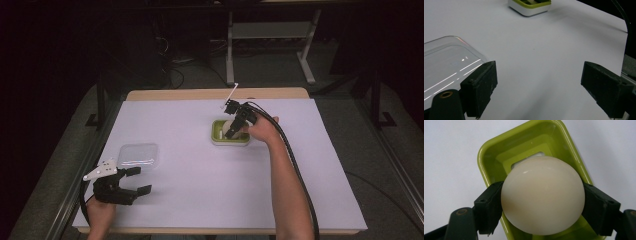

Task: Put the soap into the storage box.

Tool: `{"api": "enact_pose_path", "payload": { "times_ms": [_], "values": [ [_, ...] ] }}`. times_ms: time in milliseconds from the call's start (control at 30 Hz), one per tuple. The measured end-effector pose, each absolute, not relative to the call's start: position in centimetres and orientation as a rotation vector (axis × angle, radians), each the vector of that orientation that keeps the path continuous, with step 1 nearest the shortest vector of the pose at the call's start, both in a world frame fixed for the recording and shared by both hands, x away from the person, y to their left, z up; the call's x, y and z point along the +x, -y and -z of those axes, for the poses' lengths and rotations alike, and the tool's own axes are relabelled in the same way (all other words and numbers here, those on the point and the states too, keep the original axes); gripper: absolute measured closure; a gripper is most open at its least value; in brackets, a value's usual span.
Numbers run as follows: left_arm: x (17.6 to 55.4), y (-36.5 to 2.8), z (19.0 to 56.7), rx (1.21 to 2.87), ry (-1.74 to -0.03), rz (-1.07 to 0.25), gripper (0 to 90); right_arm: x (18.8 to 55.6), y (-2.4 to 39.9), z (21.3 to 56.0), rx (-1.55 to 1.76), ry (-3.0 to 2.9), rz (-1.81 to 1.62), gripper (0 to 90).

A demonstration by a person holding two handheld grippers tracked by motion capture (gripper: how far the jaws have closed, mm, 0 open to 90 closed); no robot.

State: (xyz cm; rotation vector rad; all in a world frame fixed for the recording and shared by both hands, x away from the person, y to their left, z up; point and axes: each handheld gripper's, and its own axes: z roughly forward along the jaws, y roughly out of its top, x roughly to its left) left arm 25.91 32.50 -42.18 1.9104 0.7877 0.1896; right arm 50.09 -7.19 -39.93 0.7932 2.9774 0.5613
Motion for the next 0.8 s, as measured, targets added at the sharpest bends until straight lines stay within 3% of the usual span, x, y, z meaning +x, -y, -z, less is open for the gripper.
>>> {"api": "enact_pose_path", "payload": {
  "times_ms": [800],
  "values": [
    [25.9,-32.3,42.1,1.916,-0.78,-0.191,12.9,49.5,8.3,38.5,0.856,-2.969,-0.663,24.1]
  ]
}}
